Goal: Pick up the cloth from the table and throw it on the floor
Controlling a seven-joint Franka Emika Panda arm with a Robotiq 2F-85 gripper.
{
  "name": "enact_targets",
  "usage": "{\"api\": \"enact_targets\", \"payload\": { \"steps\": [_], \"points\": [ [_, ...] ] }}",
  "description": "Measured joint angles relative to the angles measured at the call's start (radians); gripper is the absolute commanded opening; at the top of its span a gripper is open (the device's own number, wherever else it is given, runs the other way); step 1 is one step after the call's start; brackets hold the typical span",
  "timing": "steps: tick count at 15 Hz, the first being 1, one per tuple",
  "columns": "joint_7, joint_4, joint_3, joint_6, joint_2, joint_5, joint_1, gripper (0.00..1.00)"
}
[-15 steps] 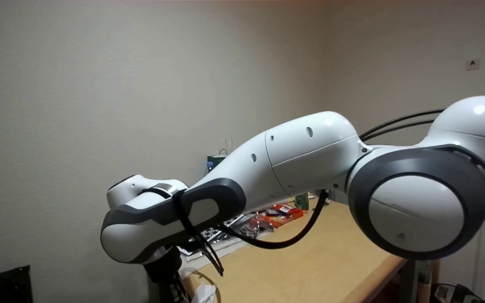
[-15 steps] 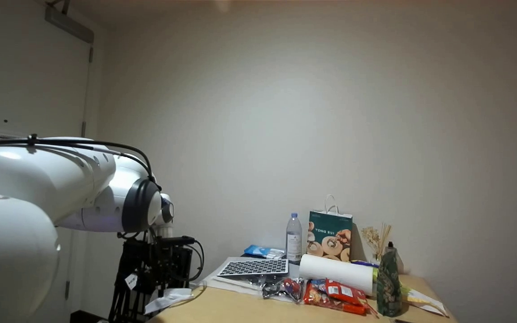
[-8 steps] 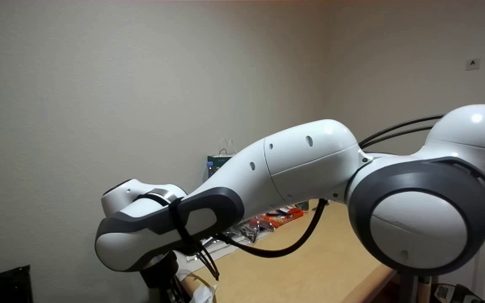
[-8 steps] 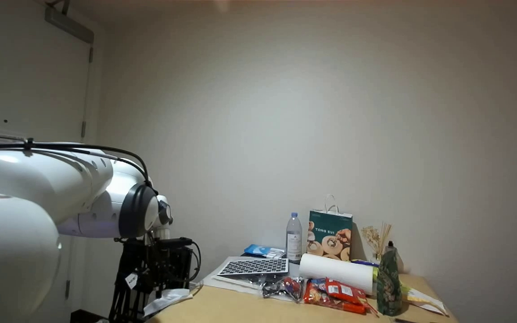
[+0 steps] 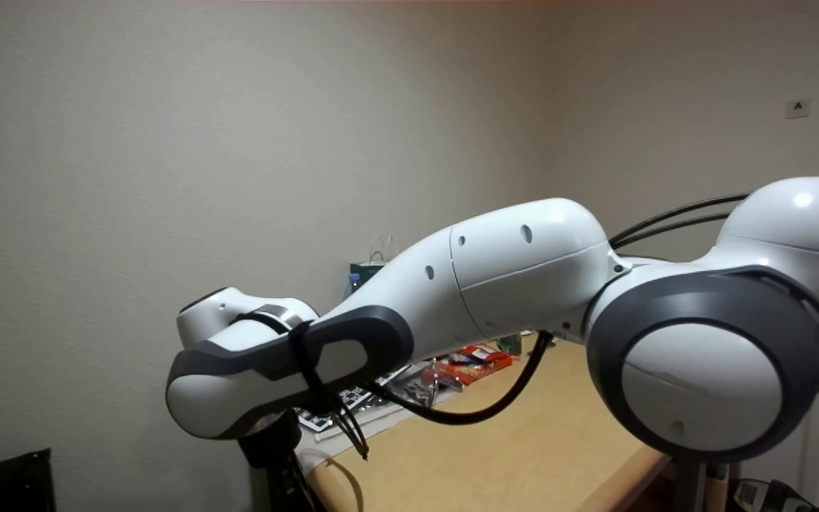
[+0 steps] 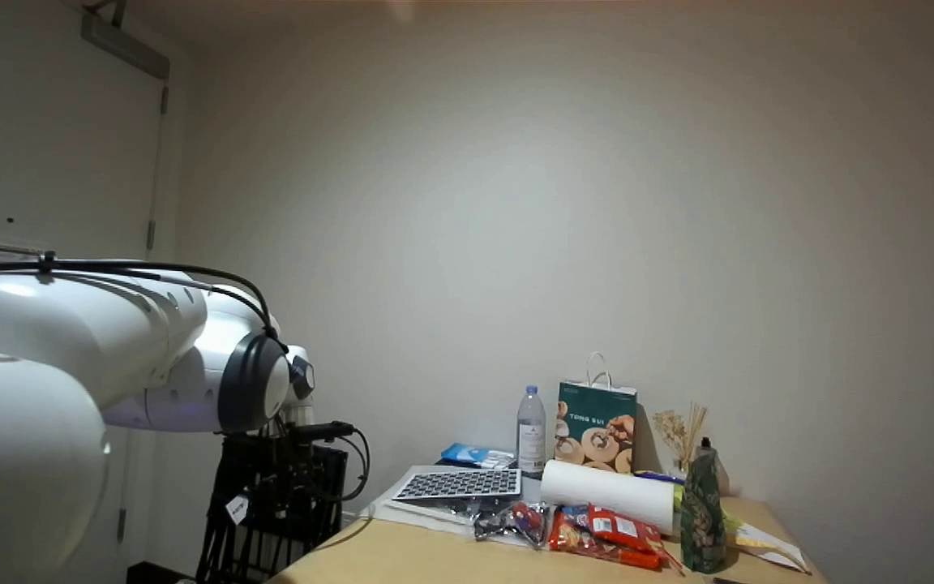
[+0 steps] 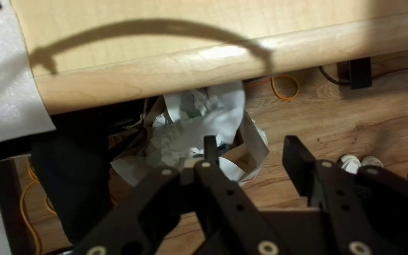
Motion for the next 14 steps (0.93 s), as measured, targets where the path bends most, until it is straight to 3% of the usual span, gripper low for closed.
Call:
{"api": "enact_targets", "payload": {
  "steps": [2, 4, 14],
  "points": [
    [0.000, 0.000, 0.000, 0.000, 0.000, 0.000, -0.002, 0.95],
    [0.000, 0.000, 0.000, 0.000, 0.000, 0.000, -0.002, 1.00],
    [0.057, 0.062, -0.055, 0.030, -0.003, -0.001, 0.025, 1.00]
  ]
}}
